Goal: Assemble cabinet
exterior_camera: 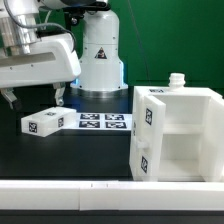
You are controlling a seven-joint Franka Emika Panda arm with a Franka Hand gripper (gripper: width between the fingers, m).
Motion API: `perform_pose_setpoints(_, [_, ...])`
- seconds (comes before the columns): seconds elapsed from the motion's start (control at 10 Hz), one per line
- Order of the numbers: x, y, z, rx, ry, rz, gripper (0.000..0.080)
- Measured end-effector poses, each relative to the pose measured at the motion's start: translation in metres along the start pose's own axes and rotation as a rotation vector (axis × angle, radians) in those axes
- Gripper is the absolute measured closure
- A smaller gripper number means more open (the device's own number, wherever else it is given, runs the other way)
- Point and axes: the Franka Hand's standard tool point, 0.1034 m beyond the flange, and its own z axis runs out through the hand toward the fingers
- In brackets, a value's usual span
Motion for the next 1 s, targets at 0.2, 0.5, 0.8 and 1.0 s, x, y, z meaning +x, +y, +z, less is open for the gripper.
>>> perform_pose_setpoints(0.2, [-0.003, -0.002, 0.002, 0.004, -0.017, 0.037, 0.0003])
perform_pose_setpoints(0.5, [-0.020, -0.003, 0.013, -0.049, -0.102, 0.090, 0.0003])
perform_pose_setpoints(0.8, [-0.020, -0.001, 0.016, -0.054, -0.094, 0.073, 0.0003])
perform_pose_setpoints(1.0, [-0.031, 0.004, 0.018, -0.047, -0.146, 0.143, 0.0003])
